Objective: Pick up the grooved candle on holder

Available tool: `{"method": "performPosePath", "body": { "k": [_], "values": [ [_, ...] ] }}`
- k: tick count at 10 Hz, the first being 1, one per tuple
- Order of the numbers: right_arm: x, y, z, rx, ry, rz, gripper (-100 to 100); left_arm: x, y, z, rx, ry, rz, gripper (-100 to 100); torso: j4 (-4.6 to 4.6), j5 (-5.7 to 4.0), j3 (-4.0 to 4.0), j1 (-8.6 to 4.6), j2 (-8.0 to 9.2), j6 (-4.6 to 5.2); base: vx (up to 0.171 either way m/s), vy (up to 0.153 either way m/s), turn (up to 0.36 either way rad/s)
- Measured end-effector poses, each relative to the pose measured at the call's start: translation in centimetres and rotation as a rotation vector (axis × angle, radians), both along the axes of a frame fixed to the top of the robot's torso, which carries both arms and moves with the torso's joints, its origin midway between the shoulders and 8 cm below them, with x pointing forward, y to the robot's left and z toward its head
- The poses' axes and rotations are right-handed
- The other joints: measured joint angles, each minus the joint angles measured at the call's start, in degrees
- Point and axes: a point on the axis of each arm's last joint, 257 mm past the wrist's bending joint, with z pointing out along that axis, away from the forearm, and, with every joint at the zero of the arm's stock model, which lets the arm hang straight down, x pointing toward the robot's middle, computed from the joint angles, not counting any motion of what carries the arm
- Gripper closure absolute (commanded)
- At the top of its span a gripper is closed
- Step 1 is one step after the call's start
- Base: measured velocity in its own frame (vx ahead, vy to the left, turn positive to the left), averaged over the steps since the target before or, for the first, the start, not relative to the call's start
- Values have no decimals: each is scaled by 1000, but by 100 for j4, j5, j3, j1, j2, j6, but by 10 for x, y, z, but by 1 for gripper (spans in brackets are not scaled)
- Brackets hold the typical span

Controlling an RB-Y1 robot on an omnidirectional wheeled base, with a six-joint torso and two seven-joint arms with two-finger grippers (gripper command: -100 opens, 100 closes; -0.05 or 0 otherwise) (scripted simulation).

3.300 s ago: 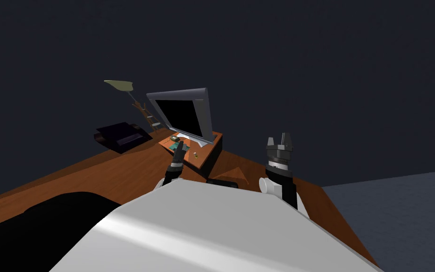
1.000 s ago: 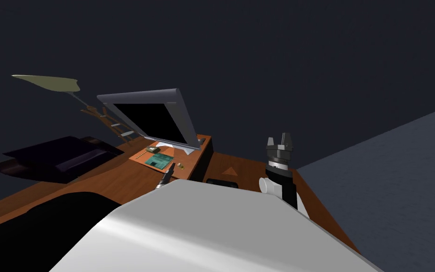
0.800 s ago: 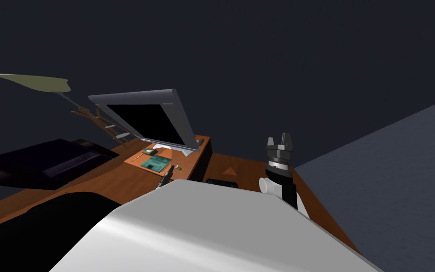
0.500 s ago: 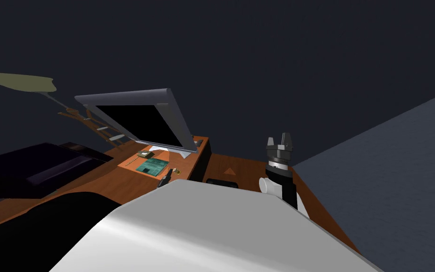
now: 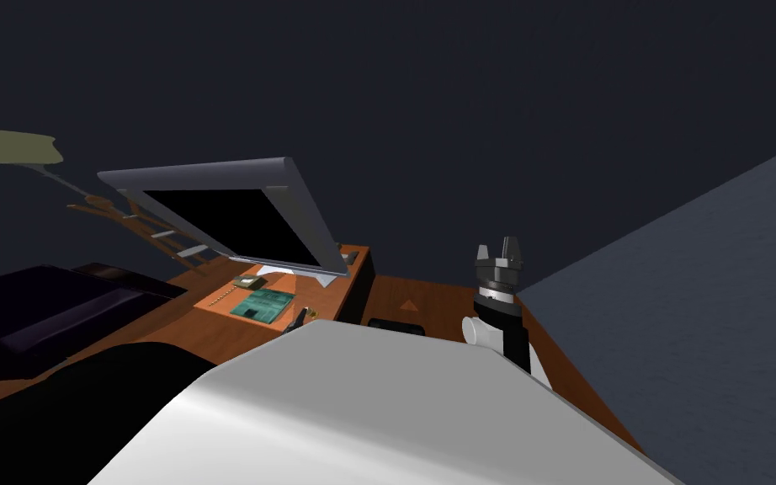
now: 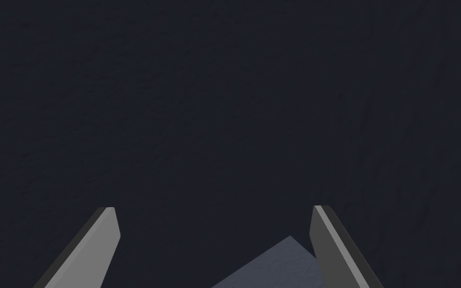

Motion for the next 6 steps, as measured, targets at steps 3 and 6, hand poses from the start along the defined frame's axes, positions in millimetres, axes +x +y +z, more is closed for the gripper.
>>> {"method": "performPosePath", "body": {
  "k": [3, 6],
  "values": [
    [0, 0, 0, 0, 0, 0, 0, -14, 8, -16, 6, 46, 21, -100, 0, 0, 1, -2, 2, -1, 53, 9, -98],
    [0, 0, 0, 0, 0, 0, 0, -47, 14, -41, 11, 132, 60, -100, -2, 1, -5, 2, -7, -2, 72, 25, -108]
  ]
}}
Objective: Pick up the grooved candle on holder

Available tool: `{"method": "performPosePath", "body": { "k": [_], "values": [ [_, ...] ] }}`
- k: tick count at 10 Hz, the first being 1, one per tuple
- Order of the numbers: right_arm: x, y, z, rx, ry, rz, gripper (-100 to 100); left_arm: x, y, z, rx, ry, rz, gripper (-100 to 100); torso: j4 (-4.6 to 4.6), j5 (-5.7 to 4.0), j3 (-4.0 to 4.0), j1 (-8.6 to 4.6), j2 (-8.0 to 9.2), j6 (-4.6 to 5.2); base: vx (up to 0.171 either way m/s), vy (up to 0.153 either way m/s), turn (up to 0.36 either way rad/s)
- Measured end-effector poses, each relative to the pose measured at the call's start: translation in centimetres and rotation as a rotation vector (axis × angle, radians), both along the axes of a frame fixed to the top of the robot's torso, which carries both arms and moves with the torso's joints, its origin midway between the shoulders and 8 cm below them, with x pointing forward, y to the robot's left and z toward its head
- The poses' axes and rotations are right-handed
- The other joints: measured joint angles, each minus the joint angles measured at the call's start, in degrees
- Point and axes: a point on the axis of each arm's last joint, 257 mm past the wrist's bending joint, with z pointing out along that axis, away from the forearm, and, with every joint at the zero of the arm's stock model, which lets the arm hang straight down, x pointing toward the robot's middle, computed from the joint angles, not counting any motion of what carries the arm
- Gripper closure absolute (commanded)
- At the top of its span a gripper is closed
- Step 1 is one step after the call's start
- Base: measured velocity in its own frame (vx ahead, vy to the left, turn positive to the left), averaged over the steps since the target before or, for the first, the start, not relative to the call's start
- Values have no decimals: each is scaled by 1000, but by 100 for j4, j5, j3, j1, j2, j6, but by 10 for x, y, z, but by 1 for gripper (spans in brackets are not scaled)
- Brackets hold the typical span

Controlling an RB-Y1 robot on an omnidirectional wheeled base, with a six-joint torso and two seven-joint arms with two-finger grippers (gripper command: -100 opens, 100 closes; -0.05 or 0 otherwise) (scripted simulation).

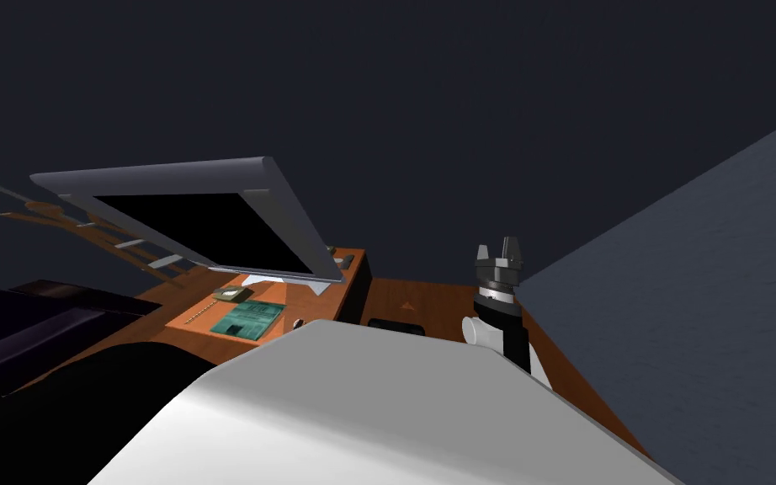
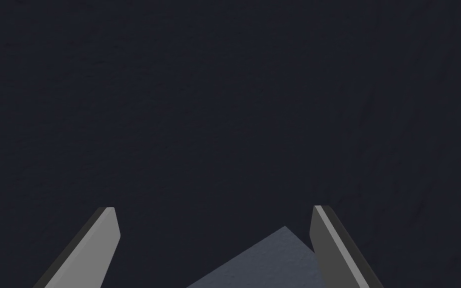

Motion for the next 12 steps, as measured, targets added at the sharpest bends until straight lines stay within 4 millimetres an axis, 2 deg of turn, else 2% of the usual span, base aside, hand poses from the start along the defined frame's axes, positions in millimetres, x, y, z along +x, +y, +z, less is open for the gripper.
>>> {"method": "performPosePath", "body": {
  "k": [2, 3, 4, 6, 10, 11, 12],
  "values": [
    [0, 0, 0, 0, 0, 0, 0, -21, 3, -22, -2, 64, 29, -100, 0, 0, -2, -1, -4, 4, 93, 26, -169],
    [0, 0, 0, 0, 0, 0, 0, -37, 2, -31, -3, 102, 44, -100, -2, 0, -5, 3, -10, 2, 88, 36, -103],
    [0, 0, 0, 0, 0, 0, 0, -48, 1, -33, 0, 133, 54, -100, -1, -1, -4, 1, -7, 2, 48, 22, -38],
    [0, 0, 0, 0, 0, 0, 0, -53, 5, -39, 2, 149, 61, -100, 3, -2, 8, -7, 15, 1, 17, 4, -32],
    [0, 0, 0, 0, 0, 0, 0, -98, 4, -67, -14, 256, 106, -100, 1, 0, 1, 0, 1, 2, 51, 20, -95],
    [0, 0, 0, 0, 0, 0, 0, -99, 3, -68, -13, 258, 106, 0, 2, -2, 6, -6, 11, 1, 5, 3, 1],
    [0, 0, 0, 0, 0, 0, 0, -98, 3, -68, -13, 258, 106, -100, 4, -3, 11, -10, 19, 1, -7, 49, 43]
  ]
}}
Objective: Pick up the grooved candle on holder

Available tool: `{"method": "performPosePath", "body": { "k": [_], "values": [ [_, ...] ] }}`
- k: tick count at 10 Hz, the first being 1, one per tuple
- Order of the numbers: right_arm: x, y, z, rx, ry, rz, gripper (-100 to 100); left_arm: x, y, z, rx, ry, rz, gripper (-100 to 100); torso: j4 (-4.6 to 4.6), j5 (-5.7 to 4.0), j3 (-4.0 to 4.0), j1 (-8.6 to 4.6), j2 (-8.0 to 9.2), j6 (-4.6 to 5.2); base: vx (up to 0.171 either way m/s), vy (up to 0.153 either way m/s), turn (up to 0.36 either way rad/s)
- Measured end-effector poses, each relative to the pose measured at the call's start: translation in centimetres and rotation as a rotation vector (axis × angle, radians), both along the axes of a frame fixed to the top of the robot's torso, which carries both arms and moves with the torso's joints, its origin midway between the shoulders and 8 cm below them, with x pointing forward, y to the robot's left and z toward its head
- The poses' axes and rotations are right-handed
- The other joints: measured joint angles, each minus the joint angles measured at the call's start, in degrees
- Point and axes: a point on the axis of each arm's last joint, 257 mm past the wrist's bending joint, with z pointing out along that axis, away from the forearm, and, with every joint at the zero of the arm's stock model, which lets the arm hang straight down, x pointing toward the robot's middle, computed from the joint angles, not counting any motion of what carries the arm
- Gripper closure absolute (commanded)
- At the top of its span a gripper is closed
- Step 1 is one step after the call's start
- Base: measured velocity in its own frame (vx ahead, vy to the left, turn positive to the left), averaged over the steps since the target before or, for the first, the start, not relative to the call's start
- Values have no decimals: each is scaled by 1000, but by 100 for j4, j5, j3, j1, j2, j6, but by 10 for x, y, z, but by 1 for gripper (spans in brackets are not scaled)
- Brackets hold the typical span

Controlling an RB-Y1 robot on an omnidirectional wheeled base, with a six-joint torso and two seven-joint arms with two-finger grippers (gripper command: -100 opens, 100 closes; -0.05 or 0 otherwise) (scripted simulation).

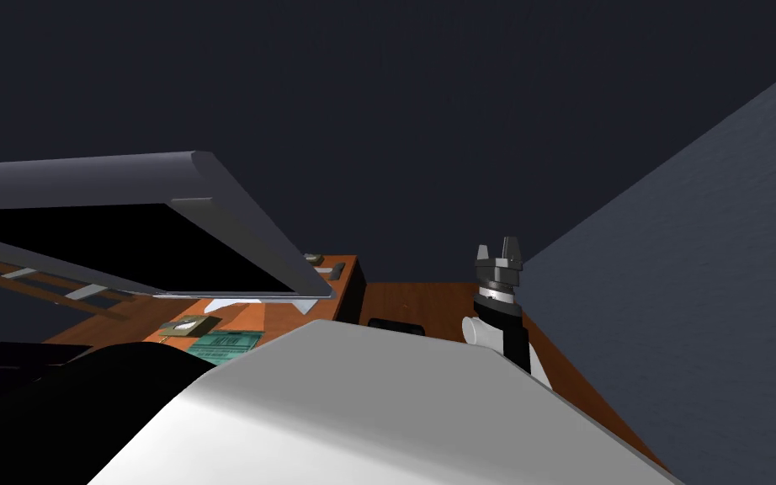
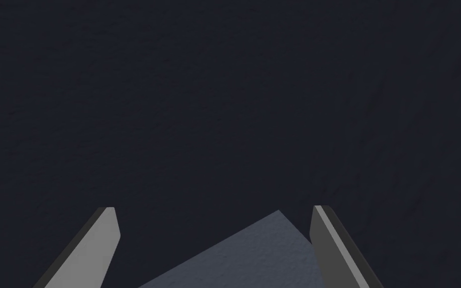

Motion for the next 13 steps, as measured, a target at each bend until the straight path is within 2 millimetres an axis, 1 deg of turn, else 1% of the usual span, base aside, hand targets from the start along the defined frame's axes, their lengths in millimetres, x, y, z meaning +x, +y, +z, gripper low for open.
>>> {"method": "performPosePath", "body": {
  "k": [3, 4, 8, 9, 10, 11, 12, 13],
  "values": [
    [0, 0, 0, 0, 0, 0, 0, 21, -10, -9, -2, -2, -7, -100, 2, 6, 3, 27, 5, 1, -1, 62, 11],
    [0, 0, 0, 0, 0, 0, 0, 22, -10, -9, -1, -1, -8, 100, 1, 3, 4, 13, 6, 0, 0, 7, -1],
    [0, 0, 0, 0, 0, 0, 0, 21, -9, -9, 3, 2, -10, 100, 6, 9, 8, 7, 11, -1, 0, 0, 0],
    [0, 0, 0, 0, 0, 0, 0, 21, -9, -9, 3, 2, -10, 0, 7, 10, 9, 7, 12, -1, 0, 0, 0],
    [0, 0, 0, 0, 0, 0, 0, 21, -9, -9, 3, 2, -10, 100, 7, 10, 10, 8, 12, -1, 4, -70, -60],
    [0, 0, 0, 0, 0, 0, 0, 10, -3, -7, 3, 5, -5, 100, 4, 7, 10, -14, 15, -6, 1, -85, 1],
    [0, 0, 0, 0, 0, 0, 0, 5, -2, -4, 2, 0, -3, 100, 6, 4, 11, -25, 15, -4, 1, -49, 15],
    [0, 0, 0, 0, 0, 0, 0, 5, -2, -3, 0, -1, -3, 100, 7, 4, 10, -17, 14, -2, 0, -18, 4]
  ]
}}
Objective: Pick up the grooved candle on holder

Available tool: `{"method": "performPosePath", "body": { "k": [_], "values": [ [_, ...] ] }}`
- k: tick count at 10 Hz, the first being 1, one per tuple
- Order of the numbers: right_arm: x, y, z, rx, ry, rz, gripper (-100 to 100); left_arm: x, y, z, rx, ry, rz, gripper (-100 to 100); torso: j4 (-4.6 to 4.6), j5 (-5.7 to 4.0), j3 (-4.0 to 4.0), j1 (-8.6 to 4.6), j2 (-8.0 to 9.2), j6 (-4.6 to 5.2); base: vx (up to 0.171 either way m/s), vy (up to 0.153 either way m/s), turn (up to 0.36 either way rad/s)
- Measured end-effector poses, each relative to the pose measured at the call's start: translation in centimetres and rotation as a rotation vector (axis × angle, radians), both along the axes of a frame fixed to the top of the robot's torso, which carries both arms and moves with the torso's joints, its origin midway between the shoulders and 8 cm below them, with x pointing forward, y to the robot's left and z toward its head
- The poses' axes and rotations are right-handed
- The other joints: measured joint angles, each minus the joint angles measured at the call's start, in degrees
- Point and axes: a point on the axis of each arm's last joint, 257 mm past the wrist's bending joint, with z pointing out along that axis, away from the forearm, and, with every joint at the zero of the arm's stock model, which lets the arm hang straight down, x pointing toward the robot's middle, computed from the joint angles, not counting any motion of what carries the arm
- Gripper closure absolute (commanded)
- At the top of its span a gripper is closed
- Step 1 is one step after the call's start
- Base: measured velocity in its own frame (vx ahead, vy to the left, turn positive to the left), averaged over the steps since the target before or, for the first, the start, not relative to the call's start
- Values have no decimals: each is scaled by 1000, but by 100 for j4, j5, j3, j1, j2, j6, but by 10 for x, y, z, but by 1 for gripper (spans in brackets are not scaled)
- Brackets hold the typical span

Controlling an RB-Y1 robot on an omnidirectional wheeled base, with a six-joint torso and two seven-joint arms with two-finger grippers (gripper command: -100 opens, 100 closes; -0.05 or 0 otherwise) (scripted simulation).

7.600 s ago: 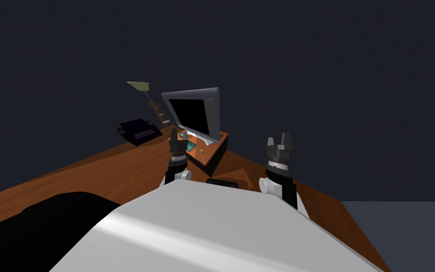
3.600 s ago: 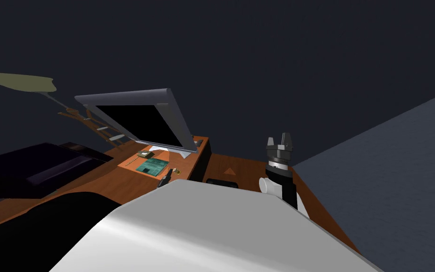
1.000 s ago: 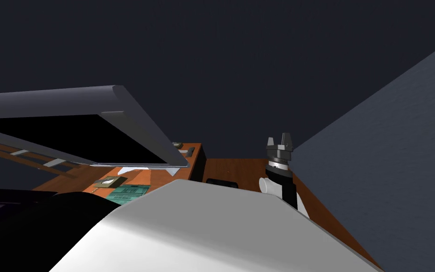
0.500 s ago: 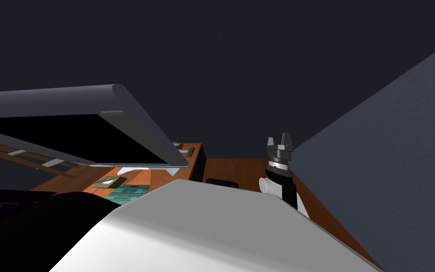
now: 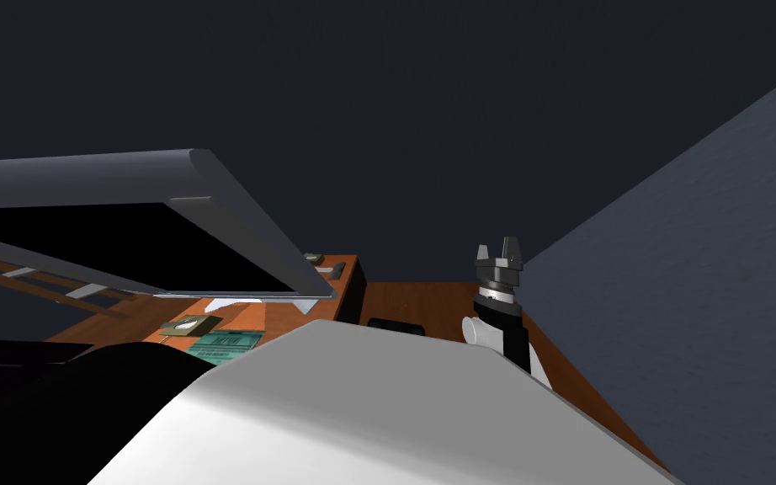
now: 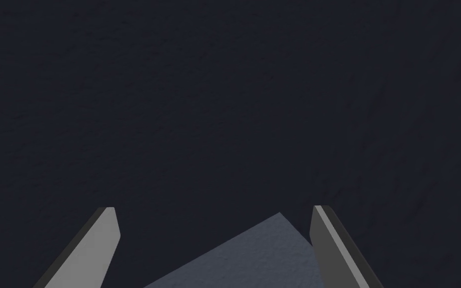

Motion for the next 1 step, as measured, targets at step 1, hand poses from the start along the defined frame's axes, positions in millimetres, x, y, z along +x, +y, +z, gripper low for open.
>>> {"method": "performPosePath", "body": {
  "k": [1],
  "values": [
    [0, 0, 0, 0, 0, 0, 0, 0, 0, 0, -1, 0, 1, 0, 0, 2, -1, 13, -1, 1, 0, -5, 0]
  ]
}}
